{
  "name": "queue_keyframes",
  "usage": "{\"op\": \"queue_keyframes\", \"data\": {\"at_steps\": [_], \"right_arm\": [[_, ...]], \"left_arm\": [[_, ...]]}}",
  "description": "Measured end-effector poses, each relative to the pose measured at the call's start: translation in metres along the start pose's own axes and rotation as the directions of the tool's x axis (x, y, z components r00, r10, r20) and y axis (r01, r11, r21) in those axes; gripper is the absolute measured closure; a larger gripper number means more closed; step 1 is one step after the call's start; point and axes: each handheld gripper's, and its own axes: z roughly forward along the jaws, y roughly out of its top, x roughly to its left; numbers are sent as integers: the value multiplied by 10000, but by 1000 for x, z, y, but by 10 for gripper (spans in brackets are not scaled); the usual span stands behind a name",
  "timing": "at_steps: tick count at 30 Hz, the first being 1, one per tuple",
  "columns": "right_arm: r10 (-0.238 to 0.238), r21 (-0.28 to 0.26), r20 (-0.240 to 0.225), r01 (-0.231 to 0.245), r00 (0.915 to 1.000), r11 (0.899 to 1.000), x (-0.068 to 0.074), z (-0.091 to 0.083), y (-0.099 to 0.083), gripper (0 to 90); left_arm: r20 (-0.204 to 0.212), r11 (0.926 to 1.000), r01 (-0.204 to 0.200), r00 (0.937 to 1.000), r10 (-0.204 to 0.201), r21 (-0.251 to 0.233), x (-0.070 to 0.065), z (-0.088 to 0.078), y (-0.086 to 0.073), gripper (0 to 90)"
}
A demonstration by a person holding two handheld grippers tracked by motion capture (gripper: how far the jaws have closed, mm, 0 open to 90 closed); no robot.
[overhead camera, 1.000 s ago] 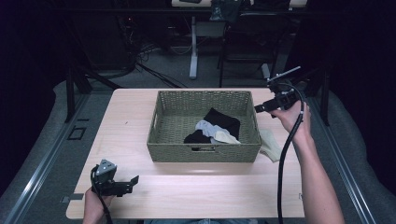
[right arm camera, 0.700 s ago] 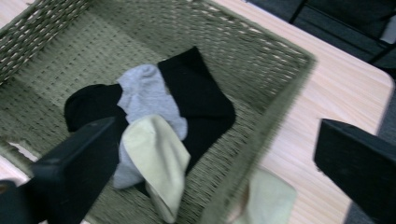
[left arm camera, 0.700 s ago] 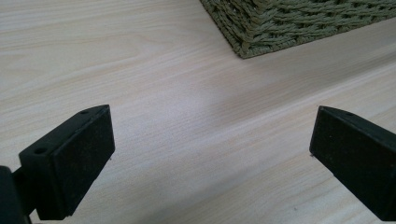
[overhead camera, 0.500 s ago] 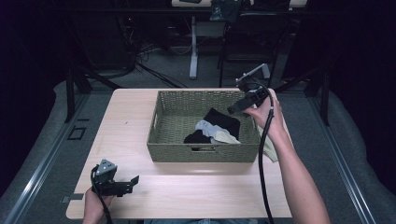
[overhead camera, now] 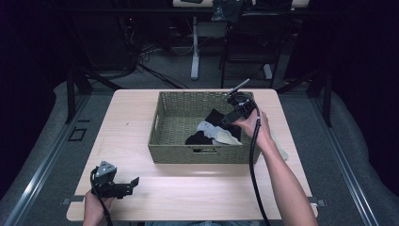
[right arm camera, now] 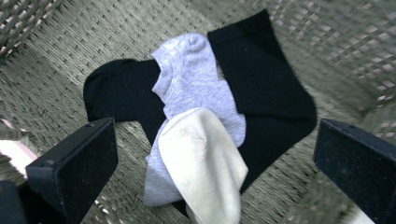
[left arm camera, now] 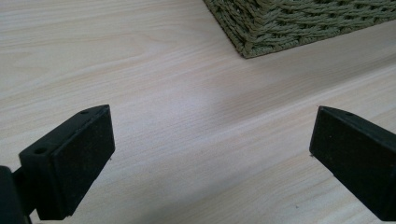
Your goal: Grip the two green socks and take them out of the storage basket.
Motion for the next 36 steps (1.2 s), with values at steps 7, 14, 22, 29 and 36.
{"op": "queue_keyframes", "data": {"at_steps": [7, 14, 22, 29, 36], "right_arm": [[213, 543, -250, -199, 9995, 9983, -3, 23, -4, 34], [237, 998, -241, -212, 9994, 9948, -5, 40, -6, 149], [163, 1820, -284, -109, 9995, 9832, -6, 57, -4, 385], [283, 2458, -376, -182, 9989, 9692, -5, 71, -5, 669], [263, 2480, -156, -216, 9995, 9685, -5, 67, -3, 860]], "left_arm": [[-48, 10000, -6, 10000, 6, 43, 1, 0, 0, 1], [-60, 10000, 15, 10000, -15, 25, 0, 1, 0, 2], [-54, 10000, 32, 10000, -32, 31, 1, 0, 0, 1], [-79, 10000, 33, 10000, -33, 32, 0, 1, 0, 2], [-35, 9999, 35, 10000, -34, 107, 1, 1, 1, 2]]}}
